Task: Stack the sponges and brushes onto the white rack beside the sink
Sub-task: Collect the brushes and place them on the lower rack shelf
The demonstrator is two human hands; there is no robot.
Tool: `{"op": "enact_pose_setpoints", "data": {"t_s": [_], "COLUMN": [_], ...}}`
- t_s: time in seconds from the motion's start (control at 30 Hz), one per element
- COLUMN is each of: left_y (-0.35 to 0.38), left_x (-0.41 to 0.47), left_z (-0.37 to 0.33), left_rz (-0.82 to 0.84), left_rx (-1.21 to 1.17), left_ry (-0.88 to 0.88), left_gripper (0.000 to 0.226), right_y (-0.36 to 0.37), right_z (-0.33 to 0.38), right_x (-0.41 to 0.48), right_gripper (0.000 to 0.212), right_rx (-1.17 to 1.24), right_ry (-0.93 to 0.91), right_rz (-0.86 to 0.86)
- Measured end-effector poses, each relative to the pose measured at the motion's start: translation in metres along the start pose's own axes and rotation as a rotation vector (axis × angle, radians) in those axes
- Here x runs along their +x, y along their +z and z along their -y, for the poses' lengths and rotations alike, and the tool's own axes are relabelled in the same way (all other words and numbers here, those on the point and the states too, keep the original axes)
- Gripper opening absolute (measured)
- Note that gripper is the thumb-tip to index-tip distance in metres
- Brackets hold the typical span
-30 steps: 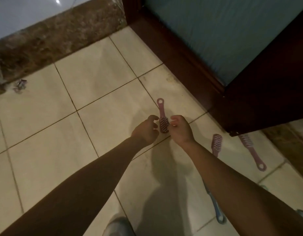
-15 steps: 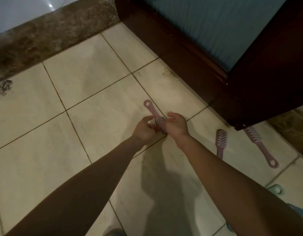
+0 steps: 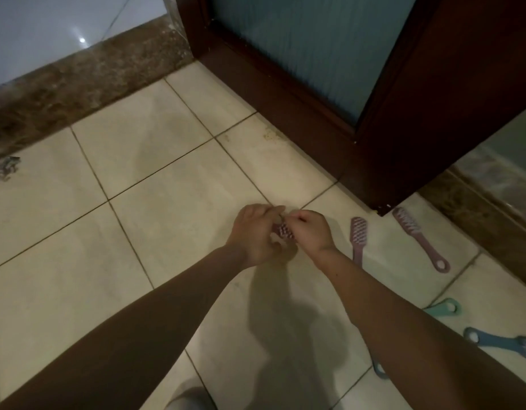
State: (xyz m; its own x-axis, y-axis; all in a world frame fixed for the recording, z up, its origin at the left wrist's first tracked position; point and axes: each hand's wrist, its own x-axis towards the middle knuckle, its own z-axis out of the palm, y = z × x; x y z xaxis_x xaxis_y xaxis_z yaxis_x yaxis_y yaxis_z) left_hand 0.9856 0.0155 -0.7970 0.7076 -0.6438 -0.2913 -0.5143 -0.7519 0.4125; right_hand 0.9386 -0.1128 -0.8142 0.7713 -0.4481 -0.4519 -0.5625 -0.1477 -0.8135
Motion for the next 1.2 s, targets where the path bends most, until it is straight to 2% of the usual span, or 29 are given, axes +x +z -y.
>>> {"op": "enact_pose_setpoints", "data": {"t_s": [0.03,0.13,0.17,0.27,0.47,0.53,0.6,0.73,0.8,1.0,1.13,1.2], "left_y": [0.003,0.011,0.013,0.021,0.042,0.047,0.052,0.058,0.061,0.076,0.079,0.078], "left_x": [0.001,0.003,0.005,0.011,0.023,0.026,0.028,0.032,0.034,0.037,0.039,0.038], "left_z": [-0.009,-0.032,-0.039,-0.057,-0.083,-0.089,-0.093,-0.099,-0.097,-0.086,-0.073,-0.066], "left_rz": [0.026,0.047,0.074,0.123,0.154,0.158,0.136,0.088,0.092,0.048,-0.047,-0.108], "left_rx": [0.007,-0.005,-0.03,-0.13,-0.194,-0.235,-0.269,-0.265,-0.346,-0.467,-0.58,-0.61], "left_ry": [0.031,0.091,0.087,0.042,-0.083,-0.15,-0.212,-0.309,-0.337,-0.312,-0.301,-0.294], "left_gripper": [0.068,0.017,0.01,0.013,0.023,0.021,0.023,0.054,0.061,0.036,0.039,0.037], "right_y": [-0.008,-0.032,-0.042,-0.069,-0.106,-0.109,-0.107,-0.1,-0.098,-0.098,-0.092,-0.083], "right_z": [-0.003,-0.016,-0.022,-0.04,-0.06,-0.065,-0.07,-0.076,-0.076,-0.074,-0.079,-0.079], "right_x": [-0.003,-0.011,-0.014,-0.024,-0.033,-0.033,-0.035,-0.035,-0.033,-0.026,-0.024,-0.02], "right_gripper": [0.013,0.007,0.006,0.014,0.036,0.032,0.038,0.035,0.035,0.028,0.019,0.028], "right_rx": [0.008,-0.007,-0.014,-0.006,-0.187,-0.246,-0.322,-0.468,-0.508,-0.535,-0.529,-0.455], "right_ry": [0.003,0.017,0.02,0.038,0.122,0.193,0.239,0.205,0.209,0.236,0.2,0.133], "right_rz": [-0.023,-0.087,-0.115,-0.227,-0.38,-0.332,-0.23,-0.218,-0.231,-0.203,-0.16,-0.147]}}
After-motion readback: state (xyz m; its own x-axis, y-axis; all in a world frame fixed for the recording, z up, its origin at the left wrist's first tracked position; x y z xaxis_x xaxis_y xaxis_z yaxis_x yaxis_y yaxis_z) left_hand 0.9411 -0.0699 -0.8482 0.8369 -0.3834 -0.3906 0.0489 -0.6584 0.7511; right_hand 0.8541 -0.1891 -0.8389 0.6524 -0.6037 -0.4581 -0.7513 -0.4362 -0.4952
